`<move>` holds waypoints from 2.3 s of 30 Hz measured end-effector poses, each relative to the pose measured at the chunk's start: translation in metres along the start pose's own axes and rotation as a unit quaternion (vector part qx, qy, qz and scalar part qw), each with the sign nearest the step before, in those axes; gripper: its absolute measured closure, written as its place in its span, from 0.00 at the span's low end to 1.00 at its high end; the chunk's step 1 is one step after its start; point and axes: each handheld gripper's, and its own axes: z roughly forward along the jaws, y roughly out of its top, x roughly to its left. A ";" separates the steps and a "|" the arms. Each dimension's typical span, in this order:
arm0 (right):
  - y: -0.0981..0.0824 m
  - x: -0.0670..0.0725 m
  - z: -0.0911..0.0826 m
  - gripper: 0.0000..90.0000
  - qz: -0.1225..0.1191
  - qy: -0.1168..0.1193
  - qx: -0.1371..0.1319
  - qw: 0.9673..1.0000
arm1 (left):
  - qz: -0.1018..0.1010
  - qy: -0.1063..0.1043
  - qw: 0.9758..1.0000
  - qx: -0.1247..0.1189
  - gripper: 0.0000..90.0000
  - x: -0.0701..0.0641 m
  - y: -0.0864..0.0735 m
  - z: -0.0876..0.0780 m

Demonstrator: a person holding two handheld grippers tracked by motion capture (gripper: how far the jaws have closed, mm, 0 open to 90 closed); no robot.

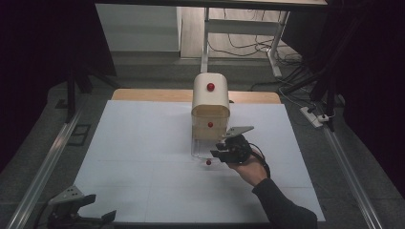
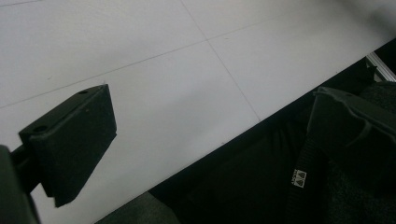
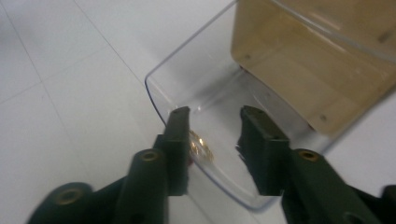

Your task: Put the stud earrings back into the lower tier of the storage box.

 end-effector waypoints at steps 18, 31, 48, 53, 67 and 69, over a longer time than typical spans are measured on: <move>-0.028 -0.012 -0.028 0.12 0.035 -0.039 0.022 0.998 | -0.001 -0.004 1.000 -0.001 0.02 0.001 0.001 0.000; -0.058 -0.034 -0.048 0.00 0.044 -0.085 0.052 0.994 | 0.000 -0.005 1.000 0.000 0.02 0.001 0.001 0.001; -0.106 -0.081 -0.067 0.00 0.117 -0.159 0.098 0.975 | 0.000 -0.005 1.000 0.002 0.02 0.001 0.002 0.001; -0.114 -0.089 -0.066 0.00 0.132 -0.163 0.110 0.971 | 0.001 -0.005 1.000 0.003 0.02 0.001 0.002 0.001; -0.118 -0.089 -0.060 0.45 0.135 -0.150 0.163 0.966 | 0.001 -0.004 1.000 0.004 0.02 0.000 0.002 0.002; -0.113 -0.083 -0.060 0.69 0.135 -0.144 0.180 0.964 | 0.002 -0.004 1.000 0.003 0.02 0.000 0.002 0.001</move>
